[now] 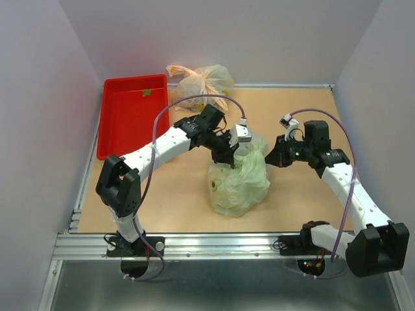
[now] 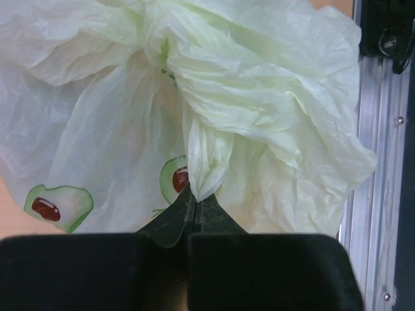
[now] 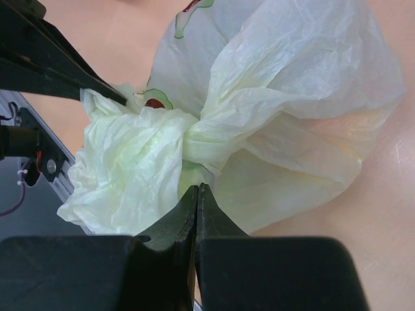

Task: Place the fake fruits into the plastic bag and tie a complex knot

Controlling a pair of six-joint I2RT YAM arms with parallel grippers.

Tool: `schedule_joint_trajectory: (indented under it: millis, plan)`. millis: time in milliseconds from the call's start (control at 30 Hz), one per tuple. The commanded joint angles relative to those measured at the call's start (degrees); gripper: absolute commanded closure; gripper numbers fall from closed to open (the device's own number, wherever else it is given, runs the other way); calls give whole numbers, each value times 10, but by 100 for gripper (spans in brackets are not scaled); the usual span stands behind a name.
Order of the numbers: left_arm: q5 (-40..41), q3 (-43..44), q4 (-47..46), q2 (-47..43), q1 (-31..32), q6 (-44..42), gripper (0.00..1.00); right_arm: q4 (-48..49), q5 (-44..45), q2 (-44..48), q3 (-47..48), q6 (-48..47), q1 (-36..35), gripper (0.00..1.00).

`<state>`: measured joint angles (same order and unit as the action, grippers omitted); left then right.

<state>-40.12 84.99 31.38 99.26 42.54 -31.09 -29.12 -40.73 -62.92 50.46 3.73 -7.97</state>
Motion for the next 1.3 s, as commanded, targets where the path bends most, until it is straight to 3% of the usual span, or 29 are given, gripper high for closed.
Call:
schedule_joint_trajectory:
  millis: [0,500,667,800,833,933,967,1000,1033,1133,1267]
  plan:
    - [10,-33,12,-28,-31,-22,100,-30,46,18,42,-58,-4,100]
    - [63,-127,14,-66,-120,-88,100,-77,173,39,24,-195,30,100]
    - [52,-132,4,-72,-120,-91,100,-72,161,14,45,-204,40,100]
    - [49,-118,-6,-69,-120,-86,100,-74,54,4,57,-177,58,100]
    - [44,-112,-9,-66,-119,-83,100,-74,40,-9,71,-157,58,93]
    - [25,-84,-9,-61,-119,-68,100,-92,1,-37,103,-120,58,55]
    - [15,-74,-6,-57,-118,-69,100,-98,2,-47,125,-129,58,49]
    - [12,-69,-6,-57,-116,-69,100,-102,3,-49,134,-143,58,34]
    - [8,-66,-9,-57,-113,-69,100,-110,4,-55,155,-157,58,27]
    - [7,-65,-9,-57,-106,-69,100,-144,-13,-76,195,-216,57,20]
    - [3,-76,-18,-59,-97,-64,100,-246,-48,-149,267,-270,51,31]
